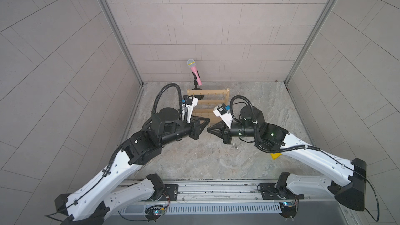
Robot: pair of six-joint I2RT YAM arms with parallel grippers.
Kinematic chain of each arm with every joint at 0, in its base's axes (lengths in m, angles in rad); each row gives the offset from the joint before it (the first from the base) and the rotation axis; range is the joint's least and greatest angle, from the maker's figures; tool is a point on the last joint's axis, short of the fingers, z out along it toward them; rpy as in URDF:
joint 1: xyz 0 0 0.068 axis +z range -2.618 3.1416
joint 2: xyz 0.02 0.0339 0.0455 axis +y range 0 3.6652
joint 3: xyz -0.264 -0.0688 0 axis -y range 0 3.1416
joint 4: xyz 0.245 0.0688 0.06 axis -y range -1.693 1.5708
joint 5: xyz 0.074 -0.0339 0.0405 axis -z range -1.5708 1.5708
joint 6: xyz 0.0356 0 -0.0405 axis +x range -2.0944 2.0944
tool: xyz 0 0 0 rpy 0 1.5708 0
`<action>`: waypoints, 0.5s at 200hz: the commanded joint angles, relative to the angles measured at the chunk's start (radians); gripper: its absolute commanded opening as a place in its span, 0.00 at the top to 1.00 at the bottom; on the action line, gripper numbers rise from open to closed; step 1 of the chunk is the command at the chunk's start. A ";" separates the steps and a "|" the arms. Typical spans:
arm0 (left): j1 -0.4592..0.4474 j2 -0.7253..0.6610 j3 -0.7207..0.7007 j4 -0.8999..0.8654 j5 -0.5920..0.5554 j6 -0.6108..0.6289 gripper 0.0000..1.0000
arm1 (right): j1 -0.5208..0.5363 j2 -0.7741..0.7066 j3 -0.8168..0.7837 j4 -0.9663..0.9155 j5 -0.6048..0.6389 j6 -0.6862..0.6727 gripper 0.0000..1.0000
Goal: Hang the necklace on the jewelry display stand
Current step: Pick up the necklace from the center of the board.
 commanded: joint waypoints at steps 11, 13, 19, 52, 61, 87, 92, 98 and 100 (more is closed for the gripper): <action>0.004 -0.014 0.027 0.002 -0.022 0.014 0.92 | -0.004 -0.022 -0.012 0.019 -0.013 -0.014 0.99; 0.004 -0.015 0.026 0.002 -0.022 0.014 0.92 | -0.004 -0.021 -0.011 0.020 -0.014 -0.013 1.00; 0.004 -0.014 0.026 0.002 -0.022 0.014 0.92 | -0.004 -0.022 -0.011 0.019 -0.014 -0.013 1.00; 0.004 -0.015 0.023 0.005 -0.024 0.011 0.92 | -0.004 -0.016 -0.009 0.020 -0.020 -0.002 1.00; 0.004 -0.015 0.023 0.006 -0.027 0.011 0.92 | -0.004 -0.013 -0.007 0.025 -0.033 0.005 1.00; 0.004 -0.016 0.007 0.007 -0.054 0.003 0.89 | -0.004 -0.005 -0.016 0.080 -0.084 0.056 1.00; 0.004 -0.014 0.003 0.008 -0.061 0.000 0.87 | -0.004 -0.005 -0.018 0.093 -0.096 0.069 1.00; 0.005 -0.011 -0.001 0.008 -0.068 -0.004 0.84 | -0.004 -0.005 -0.022 0.111 -0.105 0.087 1.00; 0.004 -0.010 -0.002 0.007 -0.070 -0.005 0.84 | -0.004 -0.005 -0.024 0.118 -0.110 0.093 1.00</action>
